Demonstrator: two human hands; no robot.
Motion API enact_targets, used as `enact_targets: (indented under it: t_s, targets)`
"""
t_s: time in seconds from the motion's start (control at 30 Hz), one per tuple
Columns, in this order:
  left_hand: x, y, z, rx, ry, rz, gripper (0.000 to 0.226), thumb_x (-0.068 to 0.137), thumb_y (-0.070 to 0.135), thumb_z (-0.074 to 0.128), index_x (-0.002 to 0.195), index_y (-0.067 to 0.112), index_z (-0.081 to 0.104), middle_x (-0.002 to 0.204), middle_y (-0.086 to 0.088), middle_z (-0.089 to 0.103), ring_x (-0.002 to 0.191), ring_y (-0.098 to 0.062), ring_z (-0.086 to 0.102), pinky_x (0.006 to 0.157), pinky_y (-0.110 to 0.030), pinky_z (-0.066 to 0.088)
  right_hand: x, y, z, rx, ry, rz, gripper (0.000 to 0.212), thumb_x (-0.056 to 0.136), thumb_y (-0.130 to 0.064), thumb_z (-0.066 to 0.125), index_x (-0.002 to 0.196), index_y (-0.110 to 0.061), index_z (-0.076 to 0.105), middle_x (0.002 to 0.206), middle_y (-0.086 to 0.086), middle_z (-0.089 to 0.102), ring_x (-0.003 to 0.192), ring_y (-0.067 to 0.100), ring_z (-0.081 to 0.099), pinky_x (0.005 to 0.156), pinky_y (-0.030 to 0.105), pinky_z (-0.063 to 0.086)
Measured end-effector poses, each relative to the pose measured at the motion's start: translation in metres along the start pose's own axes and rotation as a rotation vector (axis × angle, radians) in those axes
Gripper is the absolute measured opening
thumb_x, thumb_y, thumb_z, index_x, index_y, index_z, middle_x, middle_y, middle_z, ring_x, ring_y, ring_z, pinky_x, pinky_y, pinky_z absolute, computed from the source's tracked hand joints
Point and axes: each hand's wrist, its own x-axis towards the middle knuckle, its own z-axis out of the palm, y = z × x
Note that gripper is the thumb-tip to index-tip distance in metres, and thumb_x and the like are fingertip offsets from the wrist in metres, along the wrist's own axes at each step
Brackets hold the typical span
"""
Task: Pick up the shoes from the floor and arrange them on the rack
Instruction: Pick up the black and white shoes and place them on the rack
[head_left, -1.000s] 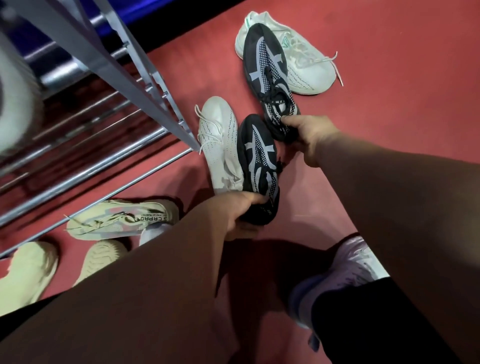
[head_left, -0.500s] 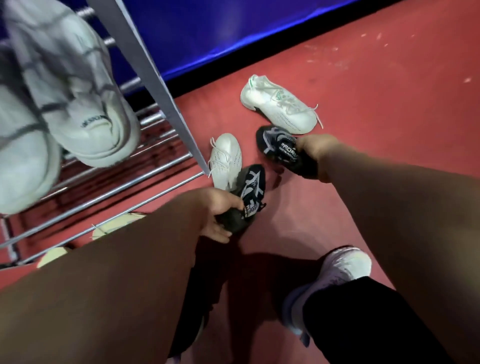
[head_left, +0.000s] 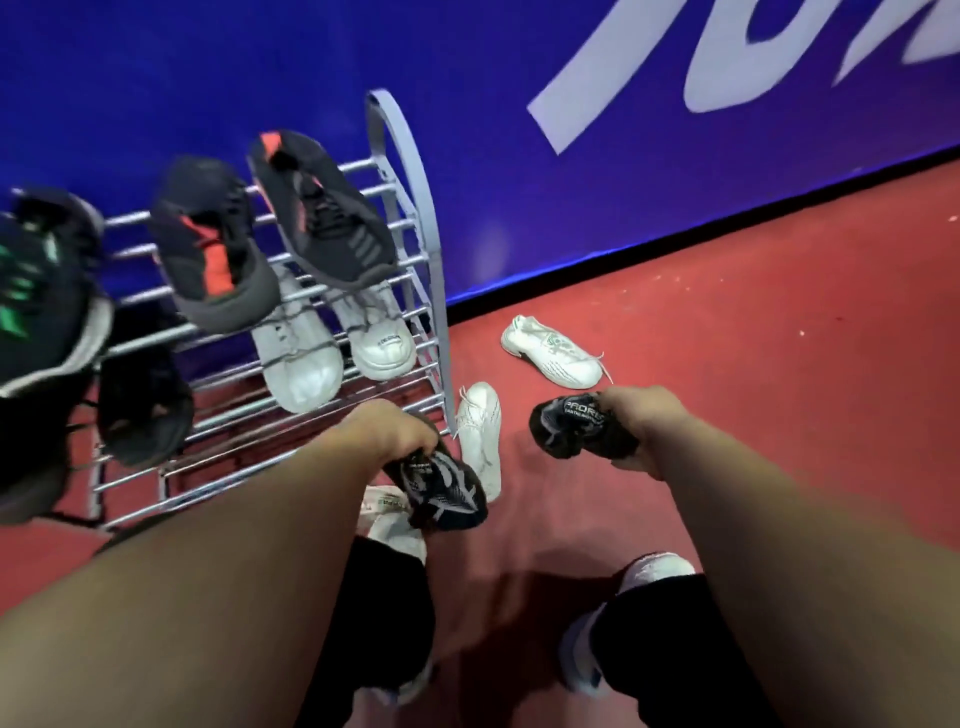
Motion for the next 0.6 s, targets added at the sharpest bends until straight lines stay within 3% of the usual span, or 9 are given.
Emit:
enact_targets:
  t_s: [0.1,0.2,0.33,0.43,0.5,0.6]
  targets:
    - [-0.04,-0.016,-0.022,-0.106,0.072,0.041,0.019,0.063,0.017,0.076,0.074,0.002,0.07,0.064,-0.01,0.067,0.051,-0.022,0.058,0.044,-0.022,0.041,-0.048,0.008,-0.001,0.092,-0.035,-0.044,0.022,0.079,-0.02,0.065,0.099,-0.012,0.068,0.097,0.015,0.073,0.081,0.033,0.074,0.07,0.045,0.062]
    - [-0.078,-0.033,-0.042,-0.231,0.112,0.078,0.027,0.063,0.016,0.078,0.082,-0.002,0.071,0.072,-0.016,0.073,0.053,-0.025,0.062,0.05,-0.028,0.048,-0.094,0.016,0.0,0.165,-0.056,-0.062,0.014,0.083,-0.019,0.063,0.096,-0.013,0.067,0.092,0.014,0.074,0.077,0.033,0.073,0.078,0.047,0.061]
    - [-0.123,-0.055,-0.064,-0.302,0.134,0.09,0.025,0.076,0.015,0.075,0.093,-0.002,0.069,0.074,-0.016,0.072,0.053,-0.025,0.065,0.047,-0.025,0.049,-0.139,0.026,0.006,0.207,-0.105,-0.09,0.024,0.082,-0.023,0.065,0.104,-0.013,0.07,0.097,0.015,0.078,0.074,0.031,0.073,0.056,0.034,0.059]
    - [-0.15,-0.073,-0.078,-0.319,0.138,0.076,0.031,0.078,0.022,0.076,0.1,0.0,0.069,0.079,-0.017,0.076,0.057,-0.028,0.07,0.05,-0.031,0.053,-0.163,0.033,0.009,0.178,-0.154,-0.124,0.016,0.085,-0.024,0.065,0.097,-0.016,0.07,0.088,0.009,0.076,0.07,0.028,0.07,0.064,0.036,0.06]
    - [-0.164,-0.084,-0.087,-0.309,0.159,0.056,0.034,0.077,0.025,0.076,0.099,0.0,0.071,0.077,-0.016,0.076,0.058,-0.029,0.071,0.054,-0.033,0.054,-0.171,0.034,0.011,0.164,-0.194,-0.133,0.011,0.086,-0.025,0.065,0.093,-0.017,0.069,0.081,0.007,0.073,0.066,0.025,0.068,0.066,0.036,0.058]
    - [-0.18,-0.099,-0.098,-0.281,0.247,0.044,0.027,0.079,0.025,0.076,0.088,0.0,0.07,0.065,-0.014,0.071,0.048,-0.027,0.066,0.051,-0.03,0.053,-0.175,0.031,0.026,0.155,-0.261,-0.144,0.014,0.087,-0.03,0.067,0.093,-0.018,0.069,0.079,0.006,0.072,0.066,0.023,0.067,0.058,0.03,0.054]
